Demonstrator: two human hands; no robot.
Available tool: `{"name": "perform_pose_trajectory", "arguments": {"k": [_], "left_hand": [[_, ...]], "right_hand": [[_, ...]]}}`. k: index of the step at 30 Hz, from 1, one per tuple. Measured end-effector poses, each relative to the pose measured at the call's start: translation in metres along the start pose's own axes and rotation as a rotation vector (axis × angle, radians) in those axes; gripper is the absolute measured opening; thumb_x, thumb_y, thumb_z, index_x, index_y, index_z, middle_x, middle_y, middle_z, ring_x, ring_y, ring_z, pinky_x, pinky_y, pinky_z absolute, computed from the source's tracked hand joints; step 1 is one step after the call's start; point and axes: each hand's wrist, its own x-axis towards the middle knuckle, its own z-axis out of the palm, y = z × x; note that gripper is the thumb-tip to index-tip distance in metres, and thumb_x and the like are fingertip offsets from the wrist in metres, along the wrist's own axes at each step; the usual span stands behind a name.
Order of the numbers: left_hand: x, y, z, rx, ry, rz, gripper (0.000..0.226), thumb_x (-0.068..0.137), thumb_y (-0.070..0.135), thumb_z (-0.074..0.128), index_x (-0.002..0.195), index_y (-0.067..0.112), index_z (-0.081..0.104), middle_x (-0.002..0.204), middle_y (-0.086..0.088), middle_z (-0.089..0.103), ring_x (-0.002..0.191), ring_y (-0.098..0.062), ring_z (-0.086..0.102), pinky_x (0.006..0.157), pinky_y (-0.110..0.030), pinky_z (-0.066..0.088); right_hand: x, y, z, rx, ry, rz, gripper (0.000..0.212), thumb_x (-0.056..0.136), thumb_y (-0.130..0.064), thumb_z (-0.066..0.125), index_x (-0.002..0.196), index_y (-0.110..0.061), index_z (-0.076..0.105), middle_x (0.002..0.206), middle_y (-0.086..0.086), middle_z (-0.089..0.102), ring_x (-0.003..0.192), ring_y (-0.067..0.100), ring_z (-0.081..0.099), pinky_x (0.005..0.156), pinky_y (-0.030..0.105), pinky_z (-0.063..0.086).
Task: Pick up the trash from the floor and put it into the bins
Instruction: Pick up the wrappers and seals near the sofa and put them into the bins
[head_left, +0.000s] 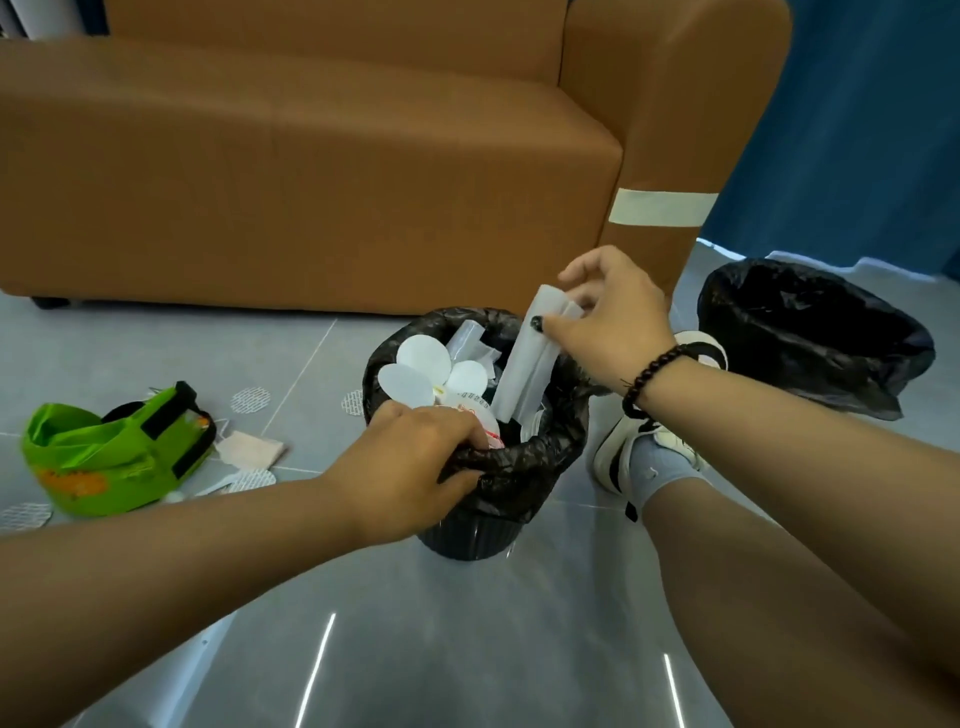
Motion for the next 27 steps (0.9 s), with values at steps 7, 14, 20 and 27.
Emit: {"name": "perform_pose_trajectory", "arguments": {"k": [7, 14, 20, 27], "left_hand": [[-0.006, -0.006, 0.001, 0.074, 0.041, 0.145, 0.015, 0.086, 0.029, 0.064, 0.101, 0.025, 0.065, 0.097, 0.013, 0.068, 0.092, -0.008, 0.062, 0.085, -0.023, 0.039], [-0.023, -0.007, 0.001, 0.077, 0.032, 0.223, 0.017, 0.081, 0.03, 0.063, 0.097, 0.023, 0.066, 0.089, 0.012, 0.068, 0.085, -0.008, 0.06, 0.075, -0.019, 0.038], [-0.033, -0.008, -0.003, -0.115, 0.119, 0.105, 0.017, 0.084, 0.034, 0.059, 0.098, 0.028, 0.066, 0.095, 0.017, 0.063, 0.093, -0.002, 0.055, 0.084, -0.024, 0.046], [-0.044, 0.001, -0.026, -0.283, 0.232, -0.049, 0.006, 0.089, 0.025, 0.06, 0.087, 0.027, 0.065, 0.085, 0.017, 0.063, 0.085, 0.001, 0.056, 0.075, -0.01, 0.042]], "right_hand": [[0.022, 0.01, 0.036, -0.31, -0.215, -0.05, 0.022, 0.075, -0.023, 0.076, 0.09, -0.017, 0.061, 0.09, -0.004, 0.058, 0.088, 0.013, 0.054, 0.072, 0.022, 0.042], [0.01, 0.026, 0.07, -0.58, -0.46, -0.198, 0.014, 0.076, -0.012, 0.071, 0.084, -0.013, 0.059, 0.095, 0.006, 0.063, 0.091, 0.024, 0.059, 0.077, 0.035, 0.053], [0.009, 0.018, 0.067, -0.495, -0.415, -0.181, 0.021, 0.081, -0.022, 0.064, 0.063, -0.023, 0.054, 0.078, -0.003, 0.061, 0.079, 0.02, 0.061, 0.073, 0.039, 0.056], [0.007, -0.019, 0.056, -0.383, -0.261, -0.177, 0.019, 0.084, -0.02, 0.058, 0.066, -0.018, 0.062, 0.072, -0.004, 0.062, 0.073, 0.018, 0.062, 0.064, 0.029, 0.054]]}}
